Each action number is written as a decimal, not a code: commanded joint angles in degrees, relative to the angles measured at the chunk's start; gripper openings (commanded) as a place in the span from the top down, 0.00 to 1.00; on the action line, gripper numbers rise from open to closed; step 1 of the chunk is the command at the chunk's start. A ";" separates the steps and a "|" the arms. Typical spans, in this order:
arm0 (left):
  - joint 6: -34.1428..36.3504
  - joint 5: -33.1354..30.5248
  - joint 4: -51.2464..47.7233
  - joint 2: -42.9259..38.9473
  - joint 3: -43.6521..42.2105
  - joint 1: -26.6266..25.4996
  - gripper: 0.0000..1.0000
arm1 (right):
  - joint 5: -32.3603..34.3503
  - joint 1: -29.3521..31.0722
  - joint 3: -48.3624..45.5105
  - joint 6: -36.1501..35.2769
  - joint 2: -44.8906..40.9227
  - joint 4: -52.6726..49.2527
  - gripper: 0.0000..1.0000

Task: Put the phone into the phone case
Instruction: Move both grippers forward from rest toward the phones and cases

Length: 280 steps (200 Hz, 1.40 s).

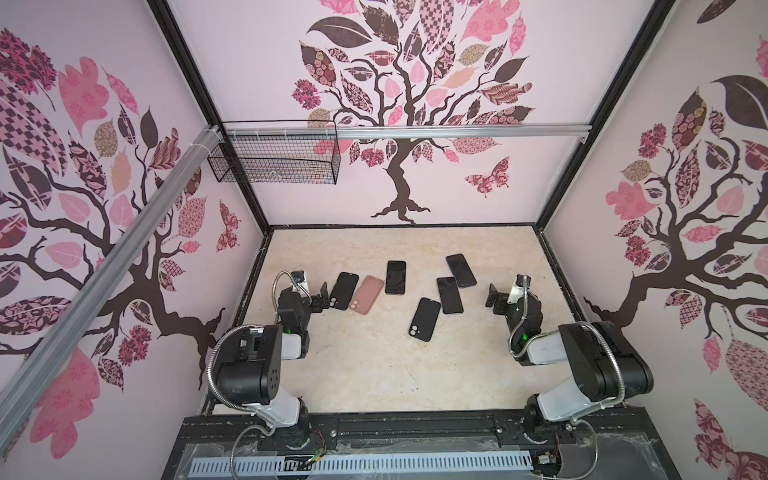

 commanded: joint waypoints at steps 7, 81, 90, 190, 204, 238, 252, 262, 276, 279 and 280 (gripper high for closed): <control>0.04 0.22 1.07 0.52 -0.23 0.17 0.03 | -0.23 -0.17 0.70 -0.22 0.51 1.54 0.00; -0.05 0.29 0.91 0.53 -0.14 0.17 0.03 | -0.32 -0.25 0.78 0.01 0.59 1.25 0.00; -0.09 0.29 0.95 0.45 -0.17 0.19 0.03 | -0.26 -0.29 0.85 -0.01 0.59 1.27 0.00; -0.05 0.31 0.71 0.61 0.04 0.28 0.03 | -0.33 -0.28 1.07 -0.11 0.61 1.00 0.00; -0.61 -1.90 0.29 0.60 0.19 0.08 0.03 | -0.31 -0.22 1.09 -0.02 0.64 1.00 0.00; -0.24 -3.39 0.14 0.40 0.15 -0.50 0.03 | -0.30 -0.18 0.91 -0.07 0.52 1.09 0.00; -0.20 -6.60 0.78 0.31 -0.20 -1.40 0.03 | -0.31 -0.23 0.44 -0.20 0.34 1.74 0.00; -0.34 -8.82 1.74 -0.31 -0.91 -2.04 0.03 | -0.26 -0.18 0.34 -0.24 0.18 2.56 0.00; -0.06 -13.23 0.40 -3.36 -1.61 -3.44 0.03 | 0.25 -0.17 2.40 -0.35 -3.30 -4.23 0.00; 0.11 -14.22 -0.75 -4.50 -1.50 -3.85 0.03 | 0.42 -0.23 3.08 -0.27 -4.41 -6.31 0.00; 0.21 -14.57 -1.28 -4.89 -1.39 -3.91 0.03 | 0.44 -0.23 3.29 -0.24 -4.59 -7.05 0.00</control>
